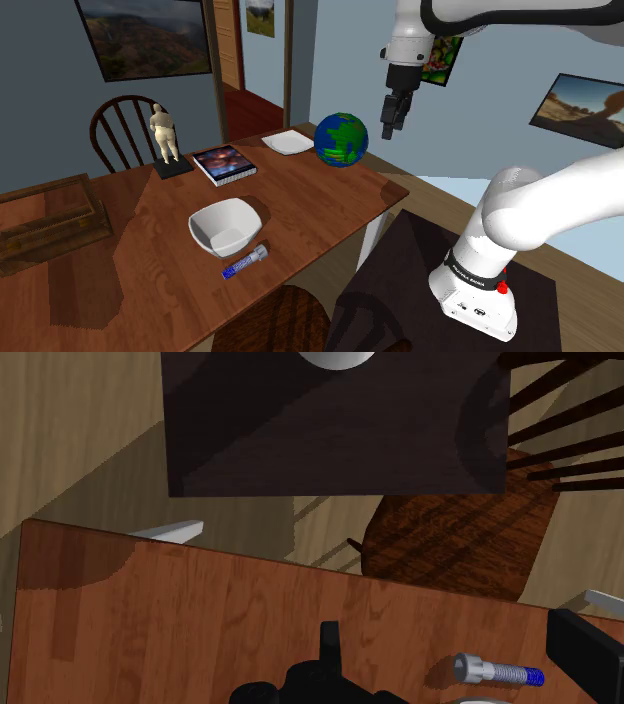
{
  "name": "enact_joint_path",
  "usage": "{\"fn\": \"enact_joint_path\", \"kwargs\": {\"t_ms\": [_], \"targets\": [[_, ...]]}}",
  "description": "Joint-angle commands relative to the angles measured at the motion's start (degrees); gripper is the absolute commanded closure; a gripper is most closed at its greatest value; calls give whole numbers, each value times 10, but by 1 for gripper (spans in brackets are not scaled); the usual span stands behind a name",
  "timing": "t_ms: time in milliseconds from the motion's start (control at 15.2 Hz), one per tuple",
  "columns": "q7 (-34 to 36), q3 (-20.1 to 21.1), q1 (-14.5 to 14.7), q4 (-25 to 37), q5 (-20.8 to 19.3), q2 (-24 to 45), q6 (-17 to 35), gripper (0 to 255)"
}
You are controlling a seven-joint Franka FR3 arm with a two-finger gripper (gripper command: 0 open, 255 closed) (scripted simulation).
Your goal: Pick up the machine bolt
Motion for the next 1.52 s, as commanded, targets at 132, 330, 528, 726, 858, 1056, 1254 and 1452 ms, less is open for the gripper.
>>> {"fn": "enact_joint_path", "kwargs": {"t_ms": [132, 330, 528, 726, 858, 1056, 1254, 1452], "targets": [[11, 13, 5, -21, 8, 16, 39, 0], [27, 33, 13, -46, 19, 48, 100, 0], [43, 53, 20, -63, 28, 88, 162, 0], [59, 73, 27, -73, 34, 136, 223, 0], [71, 86, 30, -75, 36, 172, 264, 0], [90, 105, 34, -72, 35, 231, 324, 0], [112, 123, 37, -61, 27, 296, 380, 0], [139, 138, 38, -43, 10, 364, 431, 0]]}}
